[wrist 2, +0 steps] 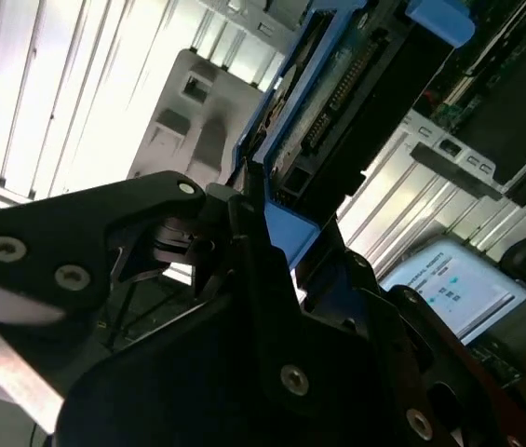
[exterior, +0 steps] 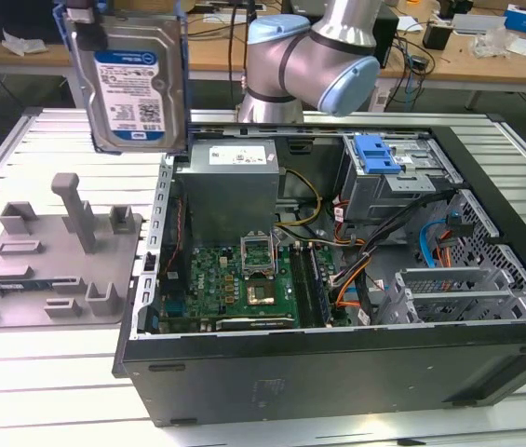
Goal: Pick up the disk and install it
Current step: 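Pick up the disk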
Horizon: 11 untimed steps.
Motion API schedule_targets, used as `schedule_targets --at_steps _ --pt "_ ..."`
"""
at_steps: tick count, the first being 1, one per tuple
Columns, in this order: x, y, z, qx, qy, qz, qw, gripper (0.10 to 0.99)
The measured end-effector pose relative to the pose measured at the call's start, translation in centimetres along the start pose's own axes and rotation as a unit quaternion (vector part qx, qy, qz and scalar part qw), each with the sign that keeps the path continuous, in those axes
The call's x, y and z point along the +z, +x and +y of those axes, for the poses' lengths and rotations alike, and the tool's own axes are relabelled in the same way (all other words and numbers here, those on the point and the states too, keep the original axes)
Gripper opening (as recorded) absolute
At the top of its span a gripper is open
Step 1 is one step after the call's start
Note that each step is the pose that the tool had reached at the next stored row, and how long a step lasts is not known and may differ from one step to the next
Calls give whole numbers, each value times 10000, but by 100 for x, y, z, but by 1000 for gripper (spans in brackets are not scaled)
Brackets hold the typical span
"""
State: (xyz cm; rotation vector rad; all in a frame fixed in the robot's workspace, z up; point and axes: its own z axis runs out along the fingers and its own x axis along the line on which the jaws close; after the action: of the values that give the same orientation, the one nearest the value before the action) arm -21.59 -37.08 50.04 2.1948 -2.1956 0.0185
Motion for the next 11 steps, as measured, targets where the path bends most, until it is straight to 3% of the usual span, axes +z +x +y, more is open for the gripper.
schedule_targets --at_steps 3,11 --pt "6 96 -270 0 0 -1 10000 369" --pt "17 230 -638 0 0 -1 10000 369"
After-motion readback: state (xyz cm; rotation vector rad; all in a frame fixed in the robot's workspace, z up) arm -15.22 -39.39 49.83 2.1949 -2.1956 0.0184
